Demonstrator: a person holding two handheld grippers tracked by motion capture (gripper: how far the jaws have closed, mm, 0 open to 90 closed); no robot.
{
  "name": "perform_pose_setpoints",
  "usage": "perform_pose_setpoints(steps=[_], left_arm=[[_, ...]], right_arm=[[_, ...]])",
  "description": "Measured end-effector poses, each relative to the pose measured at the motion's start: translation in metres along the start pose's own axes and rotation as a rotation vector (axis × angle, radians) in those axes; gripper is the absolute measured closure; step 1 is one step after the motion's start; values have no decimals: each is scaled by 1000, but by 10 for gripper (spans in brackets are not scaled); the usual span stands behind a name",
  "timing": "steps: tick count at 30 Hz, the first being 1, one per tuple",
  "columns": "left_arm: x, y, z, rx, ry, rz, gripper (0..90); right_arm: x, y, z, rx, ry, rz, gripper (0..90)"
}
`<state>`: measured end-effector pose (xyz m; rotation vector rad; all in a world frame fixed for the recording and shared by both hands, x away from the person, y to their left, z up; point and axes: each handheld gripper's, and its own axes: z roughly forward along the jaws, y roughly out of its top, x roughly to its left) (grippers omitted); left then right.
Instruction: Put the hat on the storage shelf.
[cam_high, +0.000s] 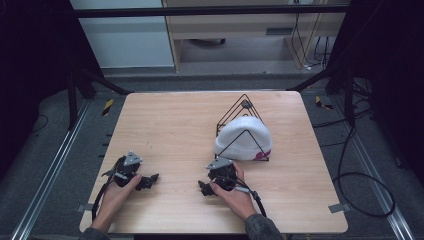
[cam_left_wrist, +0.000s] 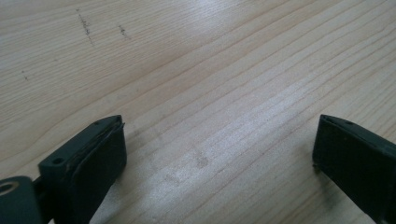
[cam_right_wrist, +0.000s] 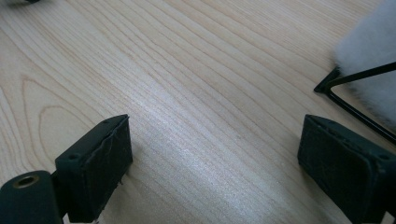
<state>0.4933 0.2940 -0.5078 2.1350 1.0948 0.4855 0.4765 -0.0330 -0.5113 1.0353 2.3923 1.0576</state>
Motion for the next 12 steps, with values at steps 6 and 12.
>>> perform_pose_setpoints(steps=[6, 12], left_arm=[[-4, -1, 0, 3, 19, -12, 3], [-4, -1, 0, 2, 21, -15, 1]], right_arm=[[2, -3, -3, -2, 19, -19, 101], [3, -8, -8, 0, 19, -19, 101]])
